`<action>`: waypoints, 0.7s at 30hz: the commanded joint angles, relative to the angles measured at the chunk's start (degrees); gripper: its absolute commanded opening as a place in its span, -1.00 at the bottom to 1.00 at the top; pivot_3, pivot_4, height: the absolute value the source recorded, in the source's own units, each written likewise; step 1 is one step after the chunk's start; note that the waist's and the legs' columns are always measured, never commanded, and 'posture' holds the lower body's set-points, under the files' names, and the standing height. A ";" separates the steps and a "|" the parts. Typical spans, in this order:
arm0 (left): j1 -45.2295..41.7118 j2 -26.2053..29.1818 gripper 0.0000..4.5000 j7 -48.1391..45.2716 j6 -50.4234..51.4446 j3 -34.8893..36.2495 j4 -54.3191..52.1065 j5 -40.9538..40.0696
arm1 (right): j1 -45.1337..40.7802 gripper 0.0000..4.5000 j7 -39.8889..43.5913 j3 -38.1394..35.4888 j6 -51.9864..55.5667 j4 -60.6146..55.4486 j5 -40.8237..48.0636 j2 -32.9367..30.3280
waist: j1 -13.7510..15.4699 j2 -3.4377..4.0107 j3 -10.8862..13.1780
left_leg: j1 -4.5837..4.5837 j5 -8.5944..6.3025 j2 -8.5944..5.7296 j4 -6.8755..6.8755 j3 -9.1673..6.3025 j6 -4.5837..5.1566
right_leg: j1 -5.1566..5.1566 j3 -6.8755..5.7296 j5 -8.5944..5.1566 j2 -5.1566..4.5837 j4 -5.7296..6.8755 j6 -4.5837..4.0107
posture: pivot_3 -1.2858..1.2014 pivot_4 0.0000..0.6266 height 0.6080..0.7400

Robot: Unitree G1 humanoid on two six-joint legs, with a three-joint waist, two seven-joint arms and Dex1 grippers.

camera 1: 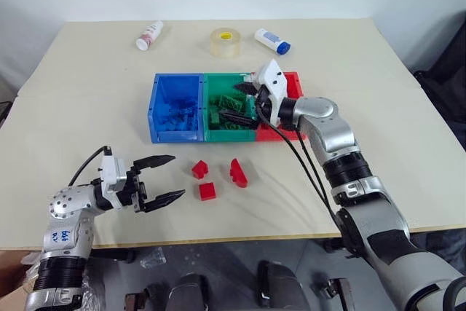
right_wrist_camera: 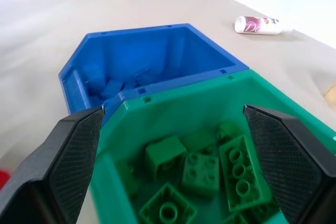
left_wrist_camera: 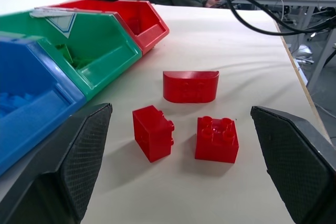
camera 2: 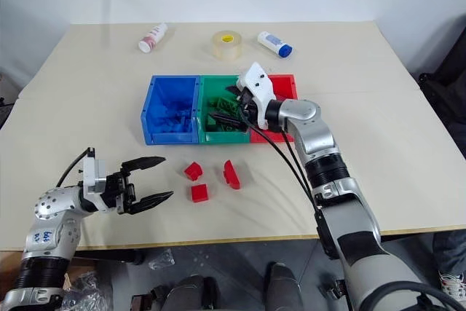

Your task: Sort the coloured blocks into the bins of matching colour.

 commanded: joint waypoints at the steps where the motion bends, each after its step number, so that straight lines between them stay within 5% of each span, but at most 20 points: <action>1: -1.15 -0.16 1.00 -1.10 -1.29 0.00 0.94 0.08 | 5.02 0.98 5.73 -0.78 4.19 -10.60 3.36 -4.37 | 0.15 0.00 0.00 | -0.01 0.00 0.00 0.00 0.00 0.00 | 0.00 0.00 0.00 0.00 -0.01 0.00 | 0.03 -0.52 1.00; 7: -3.48 0.58 1.00 -2.80 -3.24 0.54 6.11 0.96 | 21.47 0.98 15.26 -3.70 9.84 -29.40 10.07 -16.99 | 1.18 0.00 0.00 | -0.01 -0.02 0.00 0.04 0.01 0.02 | 0.01 0.01 0.01 0.00 -0.06 0.02 | 0.03 -0.52 1.00; 14: -5.76 1.27 1.00 -4.96 -4.95 0.85 11.48 1.56 | 45.23 0.98 18.32 -18.18 9.88 -37.15 13.95 -31.77 | 1.76 -0.01 0.00 | 0.00 -0.08 0.00 0.06 0.02 0.06 | 0.09 -0.02 0.04 0.00 -0.25 0.06 | 0.03 -0.52 1.00; 21: -7.74 0.84 1.00 -5.70 -5.27 0.36 13.46 2.05 | 50.01 0.98 17.45 -21.78 10.59 -39.05 15.16 -34.61 | 1.32 0.00 0.00 | 0.18 -0.10 0.06 0.07 0.13 0.05 | 0.12 -0.01 0.05 0.00 -0.37 0.06 | 0.03 -0.52 1.00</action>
